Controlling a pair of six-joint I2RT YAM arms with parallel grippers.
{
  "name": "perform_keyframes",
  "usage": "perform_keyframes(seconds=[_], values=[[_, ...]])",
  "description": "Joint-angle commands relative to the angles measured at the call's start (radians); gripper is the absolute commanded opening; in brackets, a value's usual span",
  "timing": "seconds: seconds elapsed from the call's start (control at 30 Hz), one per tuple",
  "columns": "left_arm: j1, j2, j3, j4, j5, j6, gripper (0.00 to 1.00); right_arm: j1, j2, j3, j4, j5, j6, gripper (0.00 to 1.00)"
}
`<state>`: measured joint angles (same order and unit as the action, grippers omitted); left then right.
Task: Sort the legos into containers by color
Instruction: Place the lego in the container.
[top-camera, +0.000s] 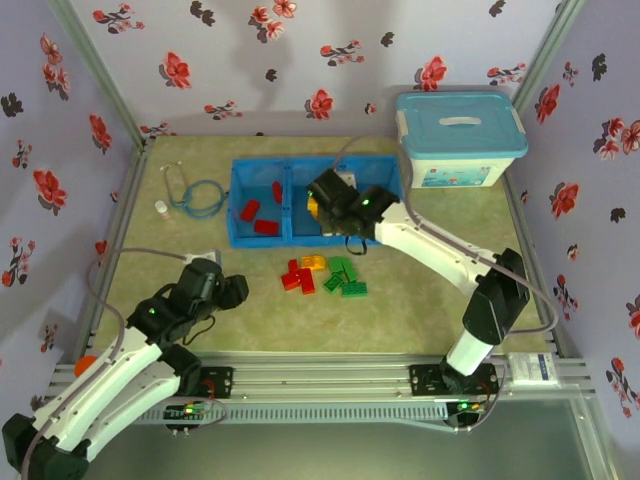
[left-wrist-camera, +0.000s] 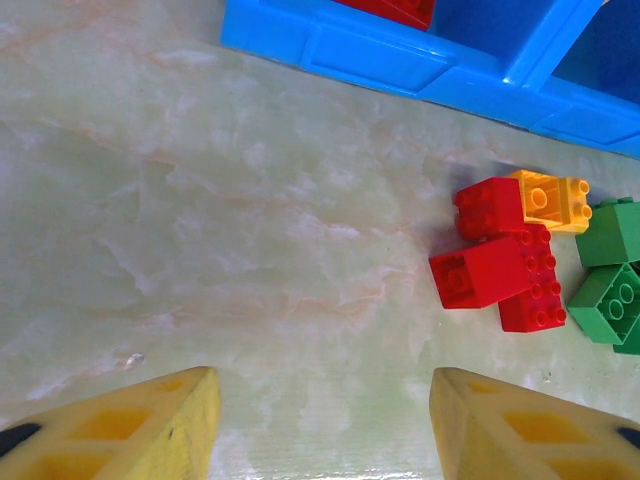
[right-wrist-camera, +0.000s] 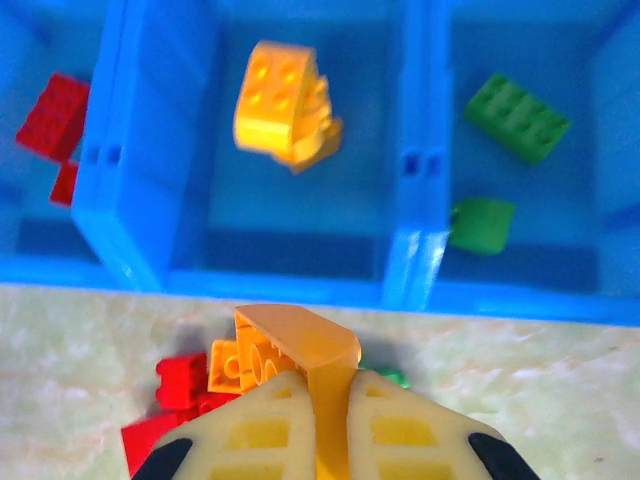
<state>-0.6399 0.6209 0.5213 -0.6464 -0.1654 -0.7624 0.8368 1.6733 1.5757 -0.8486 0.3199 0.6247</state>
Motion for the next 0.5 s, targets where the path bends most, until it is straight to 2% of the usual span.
perform_keyframes(seconds=[0.0,0.27,0.47], values=[[-0.007,-0.018,-0.012,-0.035,-0.026,-0.017,0.57,-0.053,0.040,0.103,-0.090,0.043,-0.063,0.03],[-0.009,-0.038,-0.009,-0.060,-0.027,-0.024,0.57,-0.155,0.245,0.369,-0.165,0.020,-0.122,0.04],[-0.010,-0.050,0.001,-0.073,-0.026,-0.031,0.57,-0.187,0.419,0.587,-0.236,0.021,-0.146,0.04]])
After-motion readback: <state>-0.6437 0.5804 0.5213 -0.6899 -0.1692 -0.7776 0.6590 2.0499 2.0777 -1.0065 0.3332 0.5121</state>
